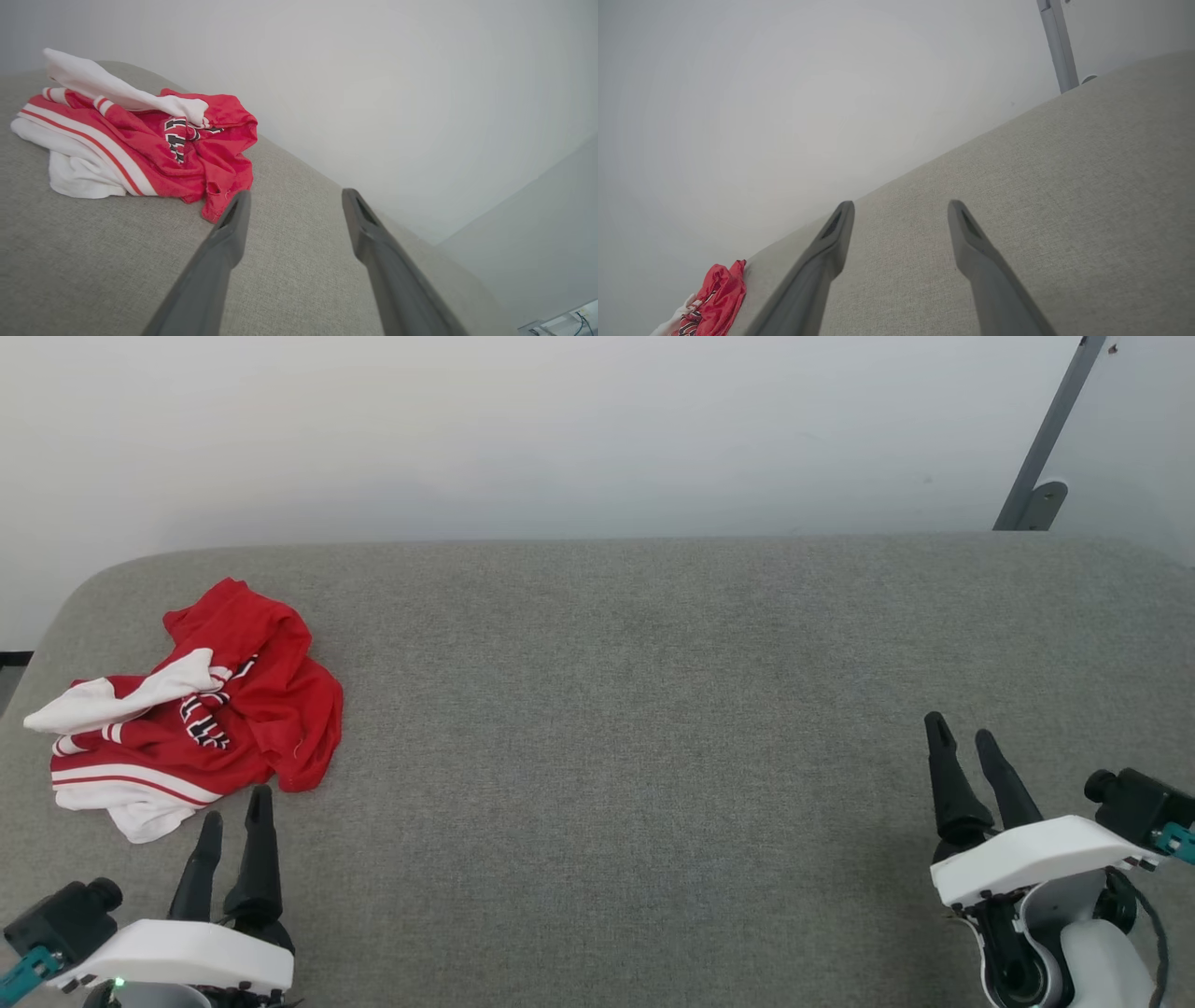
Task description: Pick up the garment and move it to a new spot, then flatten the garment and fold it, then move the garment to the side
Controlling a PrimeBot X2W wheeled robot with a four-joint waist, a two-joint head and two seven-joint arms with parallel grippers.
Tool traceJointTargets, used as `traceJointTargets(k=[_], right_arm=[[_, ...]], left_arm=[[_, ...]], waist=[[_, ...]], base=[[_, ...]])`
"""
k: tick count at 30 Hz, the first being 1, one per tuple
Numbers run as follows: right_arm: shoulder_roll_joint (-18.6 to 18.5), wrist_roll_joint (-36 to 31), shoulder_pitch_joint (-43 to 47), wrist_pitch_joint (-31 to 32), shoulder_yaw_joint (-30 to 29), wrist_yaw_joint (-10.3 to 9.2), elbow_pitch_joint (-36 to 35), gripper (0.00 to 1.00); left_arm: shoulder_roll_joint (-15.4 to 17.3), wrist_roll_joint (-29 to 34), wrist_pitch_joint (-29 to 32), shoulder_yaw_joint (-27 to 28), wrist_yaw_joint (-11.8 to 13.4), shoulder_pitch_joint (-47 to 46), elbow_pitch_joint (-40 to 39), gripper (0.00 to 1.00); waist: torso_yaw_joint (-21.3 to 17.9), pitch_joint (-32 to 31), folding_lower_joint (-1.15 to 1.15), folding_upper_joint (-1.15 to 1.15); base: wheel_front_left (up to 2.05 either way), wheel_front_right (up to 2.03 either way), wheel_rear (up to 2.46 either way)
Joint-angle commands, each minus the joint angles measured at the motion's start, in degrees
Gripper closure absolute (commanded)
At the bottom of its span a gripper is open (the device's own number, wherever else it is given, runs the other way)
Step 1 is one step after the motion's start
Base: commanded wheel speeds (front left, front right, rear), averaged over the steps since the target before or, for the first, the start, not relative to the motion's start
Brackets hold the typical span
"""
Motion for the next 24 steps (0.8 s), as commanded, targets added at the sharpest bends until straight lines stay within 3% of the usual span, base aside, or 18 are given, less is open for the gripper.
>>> traceJointTargets(k=[1,24], right_arm=[[-0.33,-2.74,-1.64,-0.81,0.09,0.08,-0.16,0.00],[0.54,-20.35,-3.46,-3.88,-2.10,0.09,3.34,0.00]], left_arm=[[0.53,2.55,-0.66,-0.10,0.18,-0.14,-0.96,0.00],[3.49,12.95,-4.23,-2.06,0.07,0.68,0.02,0.00]], waist=[[0.02,0.00,0.00,0.00],[-0.05,1.02,0.00,0.00]], base=[[0.00,0.00,0.00],[0.00,0.00,0.00]])
